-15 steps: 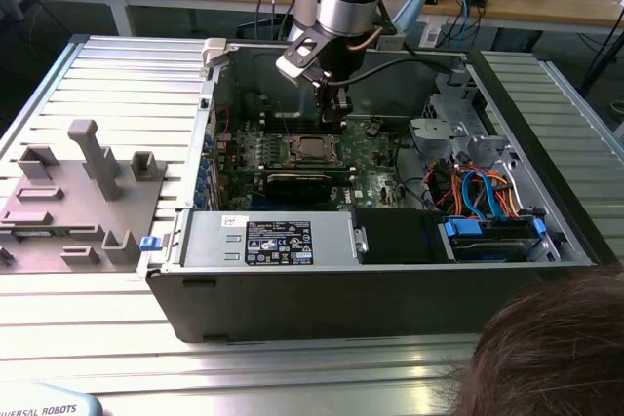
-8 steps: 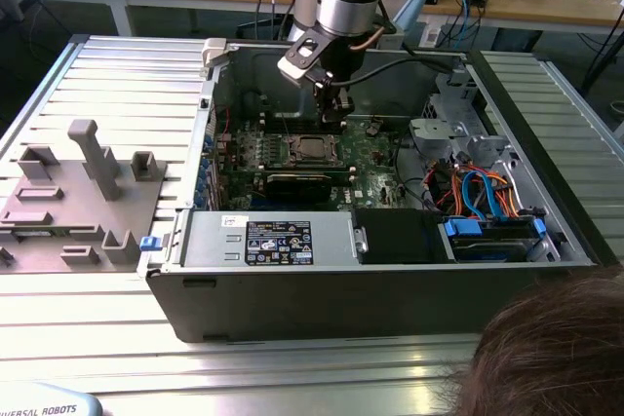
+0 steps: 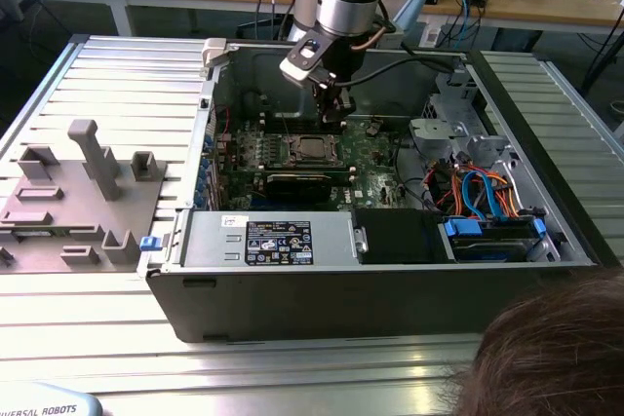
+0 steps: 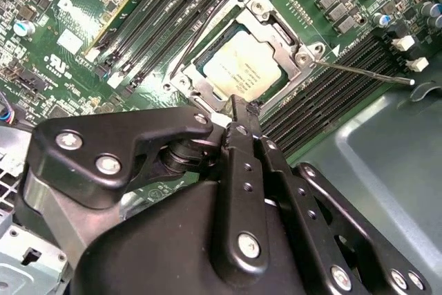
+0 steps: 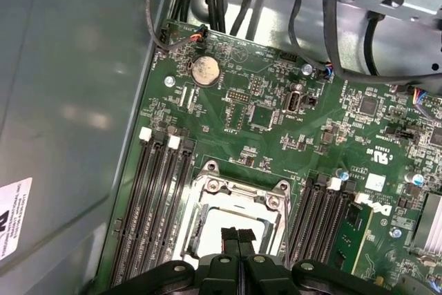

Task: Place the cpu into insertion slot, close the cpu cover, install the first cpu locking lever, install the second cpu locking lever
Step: 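Install the first cpu locking lever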

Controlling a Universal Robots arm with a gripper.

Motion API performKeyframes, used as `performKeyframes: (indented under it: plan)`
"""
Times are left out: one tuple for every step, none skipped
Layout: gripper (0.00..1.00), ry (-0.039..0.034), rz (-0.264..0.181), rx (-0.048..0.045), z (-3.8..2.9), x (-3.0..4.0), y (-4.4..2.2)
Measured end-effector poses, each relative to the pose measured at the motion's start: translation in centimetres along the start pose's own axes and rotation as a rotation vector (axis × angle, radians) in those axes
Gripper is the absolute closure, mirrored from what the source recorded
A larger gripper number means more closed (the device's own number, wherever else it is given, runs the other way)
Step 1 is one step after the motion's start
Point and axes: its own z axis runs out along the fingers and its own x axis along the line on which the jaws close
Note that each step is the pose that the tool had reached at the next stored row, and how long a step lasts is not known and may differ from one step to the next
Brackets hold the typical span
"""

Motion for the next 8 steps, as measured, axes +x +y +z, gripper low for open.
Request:
performKeyframes:
  plan:
    - [0.89,-0.0003,-0.005,-0.0001,0.00,0.00,0.00]
    - [0.89,-0.0007,-0.013,-0.0002,0.00,0.00,0.00]
    - [0.89,-0.0010,-0.018,-0.0002,0.00,0.00,0.00]
    - [0.89,-0.0013,-0.023,-0.0001,0.00,0.00,0.00]
    - [0.89,-0.0016,-0.030,-0.0002,0.00,0.00,0.00]
    - [0.89,-0.0018,-0.034,-0.0003,0.00,0.00,0.00]
    - [0.89,-0.0022,-0.041,-0.0003,0.00,0.00,0.00]
    - [0.89,-0.0025,-0.046,-0.0004,0.00,0.00,0.00]
